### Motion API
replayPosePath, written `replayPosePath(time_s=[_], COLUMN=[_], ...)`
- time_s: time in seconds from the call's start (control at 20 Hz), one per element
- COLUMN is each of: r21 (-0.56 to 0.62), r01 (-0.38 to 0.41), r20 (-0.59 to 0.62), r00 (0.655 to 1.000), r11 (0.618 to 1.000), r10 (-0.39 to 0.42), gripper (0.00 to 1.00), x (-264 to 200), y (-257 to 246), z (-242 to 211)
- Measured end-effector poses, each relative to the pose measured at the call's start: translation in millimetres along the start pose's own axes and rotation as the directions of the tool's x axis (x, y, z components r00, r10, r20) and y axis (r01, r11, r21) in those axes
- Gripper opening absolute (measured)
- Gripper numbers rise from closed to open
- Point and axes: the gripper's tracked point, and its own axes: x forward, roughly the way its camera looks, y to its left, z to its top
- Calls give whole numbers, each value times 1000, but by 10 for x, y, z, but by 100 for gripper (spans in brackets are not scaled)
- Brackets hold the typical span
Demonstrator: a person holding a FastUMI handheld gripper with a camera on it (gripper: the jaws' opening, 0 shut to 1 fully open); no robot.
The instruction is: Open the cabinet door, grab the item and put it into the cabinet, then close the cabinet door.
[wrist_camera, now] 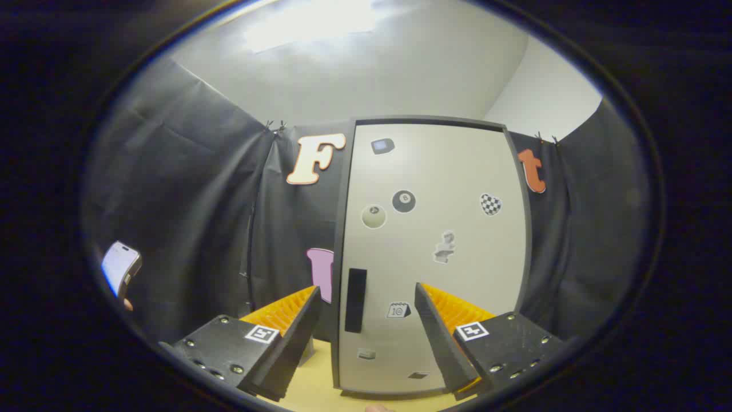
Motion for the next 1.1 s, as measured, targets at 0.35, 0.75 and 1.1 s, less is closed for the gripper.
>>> replayPosePath(time_s=[0.35, 0.75, 1.1], r21=[12, -20, -44], r01=[38, 104, 184], r20=[-17, -58, -138], r00=[999, 993, 972], r11=[999, 994, 982], r10=[-38, -105, -188], gripper=[97, 97, 83], x=[219, 770, 1183], y=[105, 171, 114], z=[-128, -407, -767])
